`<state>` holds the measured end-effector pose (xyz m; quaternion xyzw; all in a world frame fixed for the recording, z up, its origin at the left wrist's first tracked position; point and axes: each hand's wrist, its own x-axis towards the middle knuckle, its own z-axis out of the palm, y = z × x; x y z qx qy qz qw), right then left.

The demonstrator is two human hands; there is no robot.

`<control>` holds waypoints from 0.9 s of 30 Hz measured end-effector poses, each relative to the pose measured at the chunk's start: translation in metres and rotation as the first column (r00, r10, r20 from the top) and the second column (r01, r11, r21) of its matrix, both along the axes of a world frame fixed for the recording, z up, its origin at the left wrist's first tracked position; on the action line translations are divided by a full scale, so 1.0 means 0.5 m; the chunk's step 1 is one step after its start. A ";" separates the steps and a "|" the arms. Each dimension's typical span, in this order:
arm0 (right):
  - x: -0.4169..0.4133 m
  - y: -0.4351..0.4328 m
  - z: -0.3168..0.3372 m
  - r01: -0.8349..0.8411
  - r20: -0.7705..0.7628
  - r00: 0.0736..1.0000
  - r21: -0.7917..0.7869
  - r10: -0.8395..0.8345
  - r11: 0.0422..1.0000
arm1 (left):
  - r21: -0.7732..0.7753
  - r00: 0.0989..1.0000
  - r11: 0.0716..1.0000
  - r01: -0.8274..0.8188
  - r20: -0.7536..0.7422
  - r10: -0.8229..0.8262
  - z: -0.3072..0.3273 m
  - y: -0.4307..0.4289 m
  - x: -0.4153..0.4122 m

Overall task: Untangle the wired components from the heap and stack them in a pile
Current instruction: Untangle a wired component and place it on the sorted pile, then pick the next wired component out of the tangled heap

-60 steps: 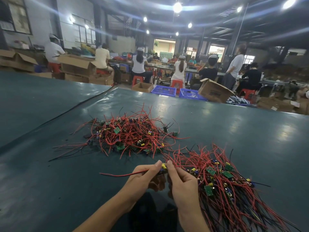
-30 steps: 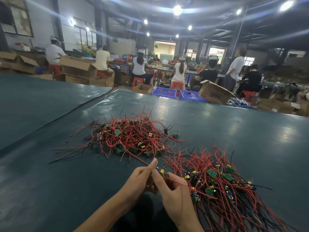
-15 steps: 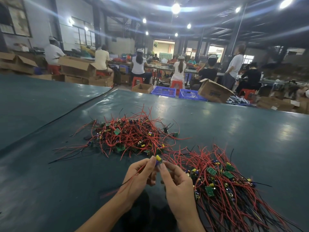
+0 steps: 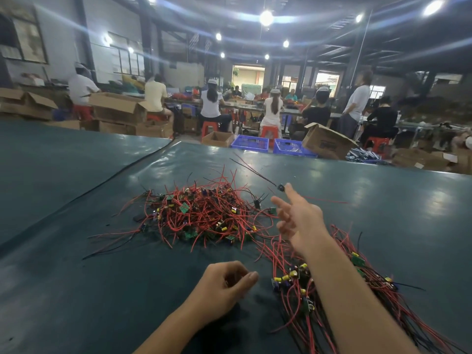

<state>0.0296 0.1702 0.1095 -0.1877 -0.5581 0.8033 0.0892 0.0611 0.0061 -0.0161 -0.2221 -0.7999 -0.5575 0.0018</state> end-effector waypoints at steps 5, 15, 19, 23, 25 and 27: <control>0.019 -0.002 -0.070 -0.020 -0.024 0.999 0.191 0.025 0.981 | -0.175 0.963 0.970 -0.170 -0.240 0.125 -0.008 -0.007 -0.013; 0.115 -0.033 -0.217 -0.008 -0.182 0.976 0.521 0.121 0.854 | -0.544 0.800 0.598 -0.589 -0.287 0.527 -0.033 -0.056 -0.096; 0.129 -0.026 -0.245 -0.026 -0.171 0.973 0.594 0.157 0.804 | -0.557 0.762 0.534 -0.636 -0.344 0.549 -0.025 -0.071 -0.129; 0.131 -0.021 -0.254 -0.034 -0.161 0.972 0.620 0.170 0.784 | -0.443 0.720 0.569 -0.693 -0.378 0.582 -0.021 -0.082 -0.139; 0.130 -0.019 -0.256 -0.028 -0.166 0.972 0.625 0.167 0.780 | -0.393 0.713 0.596 -0.700 -0.415 0.565 -0.022 -0.080 -0.135; 0.131 -0.019 -0.258 -0.023 -0.175 0.971 0.618 0.165 0.786 | -0.357 0.719 0.628 -0.691 -0.425 0.549 -0.021 -0.079 -0.125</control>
